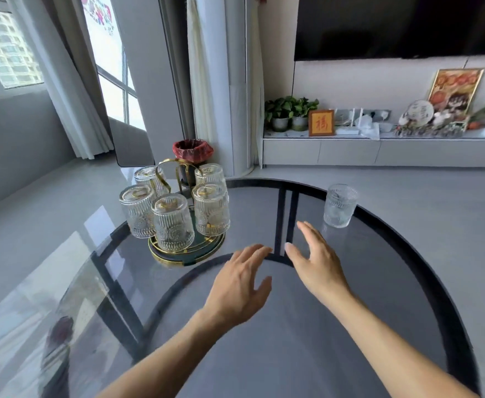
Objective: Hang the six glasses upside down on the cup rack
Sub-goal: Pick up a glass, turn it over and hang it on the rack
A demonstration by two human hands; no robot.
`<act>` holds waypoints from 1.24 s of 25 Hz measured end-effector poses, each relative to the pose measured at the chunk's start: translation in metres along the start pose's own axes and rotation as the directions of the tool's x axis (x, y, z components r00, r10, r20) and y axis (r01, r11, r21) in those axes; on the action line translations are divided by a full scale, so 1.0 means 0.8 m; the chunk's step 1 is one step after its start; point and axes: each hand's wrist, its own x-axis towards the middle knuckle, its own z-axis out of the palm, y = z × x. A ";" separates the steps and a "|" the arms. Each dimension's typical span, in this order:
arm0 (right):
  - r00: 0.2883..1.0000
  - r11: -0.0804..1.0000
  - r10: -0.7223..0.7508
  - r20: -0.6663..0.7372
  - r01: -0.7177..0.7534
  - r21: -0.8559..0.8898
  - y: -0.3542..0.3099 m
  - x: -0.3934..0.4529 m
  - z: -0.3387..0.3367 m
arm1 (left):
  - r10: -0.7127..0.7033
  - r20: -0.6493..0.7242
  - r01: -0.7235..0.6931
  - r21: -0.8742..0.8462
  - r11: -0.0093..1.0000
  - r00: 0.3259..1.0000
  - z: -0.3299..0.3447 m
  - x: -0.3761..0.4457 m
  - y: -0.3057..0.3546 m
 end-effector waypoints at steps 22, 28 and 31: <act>0.829 0.865 0.479 -0.288 -0.392 0.312 0.140 0.194 -0.022 | -0.182 0.232 0.119 0.262 0.958 0.956 0.101 0.061 -0.039; 0.917 0.816 0.397 -0.045 -0.330 0.474 0.068 0.117 -0.001 | -0.208 0.159 0.198 0.078 0.977 0.965 0.097 0.060 -0.038; 0.950 0.755 0.301 0.084 -0.291 0.587 0.015 0.078 0.007 | -0.257 0.140 0.274 -0.119 0.954 0.956 0.080 0.043 -0.028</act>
